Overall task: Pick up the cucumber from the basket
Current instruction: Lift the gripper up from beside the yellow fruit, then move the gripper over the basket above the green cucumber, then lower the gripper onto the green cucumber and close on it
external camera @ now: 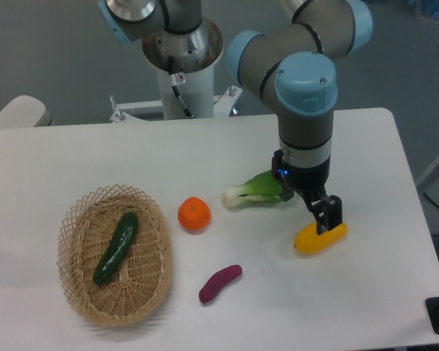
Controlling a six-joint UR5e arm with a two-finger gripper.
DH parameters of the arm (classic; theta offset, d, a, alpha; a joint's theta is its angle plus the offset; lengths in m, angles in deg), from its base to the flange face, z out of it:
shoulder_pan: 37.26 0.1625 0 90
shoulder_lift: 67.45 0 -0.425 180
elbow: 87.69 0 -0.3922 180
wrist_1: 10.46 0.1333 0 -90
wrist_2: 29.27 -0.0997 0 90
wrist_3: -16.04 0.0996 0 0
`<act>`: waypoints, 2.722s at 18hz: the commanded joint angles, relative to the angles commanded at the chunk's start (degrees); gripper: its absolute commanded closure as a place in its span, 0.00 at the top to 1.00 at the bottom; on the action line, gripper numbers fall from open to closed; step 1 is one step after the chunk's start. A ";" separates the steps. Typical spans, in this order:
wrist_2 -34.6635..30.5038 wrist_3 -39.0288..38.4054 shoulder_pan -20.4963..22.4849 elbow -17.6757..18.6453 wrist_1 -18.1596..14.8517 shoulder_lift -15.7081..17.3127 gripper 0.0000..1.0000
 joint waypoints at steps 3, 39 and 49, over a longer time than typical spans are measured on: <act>-0.44 -0.09 -0.26 0.26 0.09 0.00 1.00; -0.35 -59.24 -30.49 12.22 5.27 -7.20 1.00; -2.98 -58.62 -31.29 11.52 6.68 -10.46 1.00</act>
